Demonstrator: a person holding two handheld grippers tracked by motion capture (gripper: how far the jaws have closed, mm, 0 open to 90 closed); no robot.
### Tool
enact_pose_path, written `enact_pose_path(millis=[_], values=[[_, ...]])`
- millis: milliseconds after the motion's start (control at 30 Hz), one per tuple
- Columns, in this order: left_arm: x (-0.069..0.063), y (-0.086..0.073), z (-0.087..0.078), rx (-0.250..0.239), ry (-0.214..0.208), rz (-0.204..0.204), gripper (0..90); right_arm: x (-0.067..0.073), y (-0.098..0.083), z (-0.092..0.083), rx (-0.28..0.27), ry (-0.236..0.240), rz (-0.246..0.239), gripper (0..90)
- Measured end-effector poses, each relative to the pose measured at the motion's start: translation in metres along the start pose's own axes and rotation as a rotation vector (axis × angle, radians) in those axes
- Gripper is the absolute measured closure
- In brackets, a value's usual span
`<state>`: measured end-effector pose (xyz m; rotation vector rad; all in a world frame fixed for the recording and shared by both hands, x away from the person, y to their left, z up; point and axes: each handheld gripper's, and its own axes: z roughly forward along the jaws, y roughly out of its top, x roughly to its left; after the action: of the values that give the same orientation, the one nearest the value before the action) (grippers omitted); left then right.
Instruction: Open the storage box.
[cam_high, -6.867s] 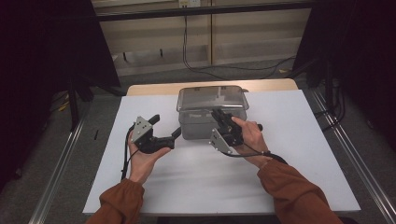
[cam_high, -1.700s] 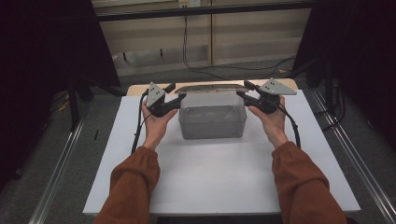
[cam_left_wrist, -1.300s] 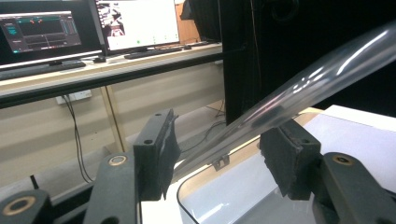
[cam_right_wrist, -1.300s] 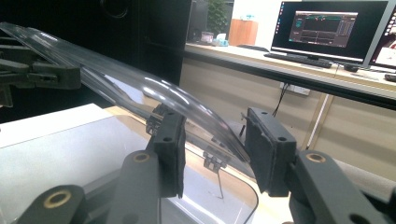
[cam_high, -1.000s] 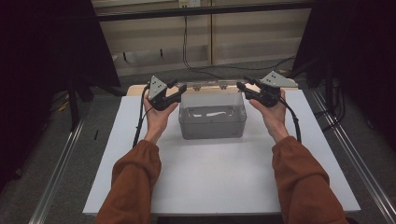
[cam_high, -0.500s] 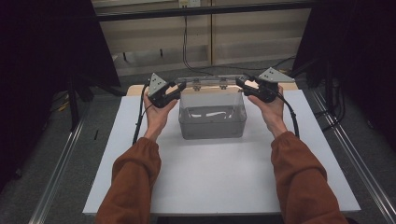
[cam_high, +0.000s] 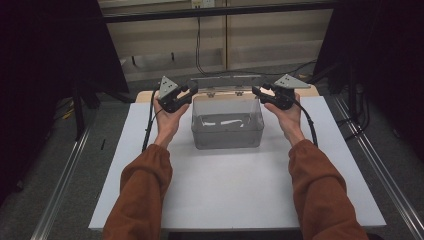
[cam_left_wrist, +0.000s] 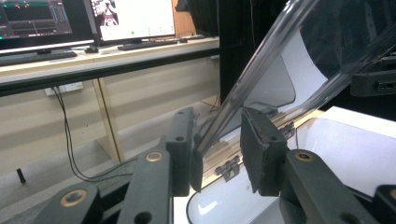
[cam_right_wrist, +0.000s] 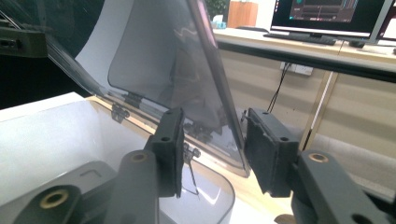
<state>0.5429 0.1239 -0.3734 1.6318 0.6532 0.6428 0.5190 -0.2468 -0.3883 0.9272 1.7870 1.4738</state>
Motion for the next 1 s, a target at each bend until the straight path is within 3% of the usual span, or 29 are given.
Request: enact_pose_path(millis=[233, 533, 933, 1000], values=[[0.003, -0.003, 0.006, 0.010, 0.004, -0.005, 66.6, -0.003, -0.001, 0.008, 0.006, 0.008, -0.004, 60.7], [0.006, -0.006, 0.013, 0.020, 0.012, -0.004, 66.3, -0.010, -0.009, 0.016, 0.012, -0.005, 0.027, 67.4], [0.009, -0.017, 0.024, 0.062, 0.022, 0.007, 64.8, -0.014, -0.006, 0.020, 0.026, 0.012, 0.006, 68.5], [0.010, -0.019, 0.026, 0.063, 0.022, -0.008, 64.8, -0.014, -0.005, 0.020, 0.032, 0.011, 0.006, 68.7]])
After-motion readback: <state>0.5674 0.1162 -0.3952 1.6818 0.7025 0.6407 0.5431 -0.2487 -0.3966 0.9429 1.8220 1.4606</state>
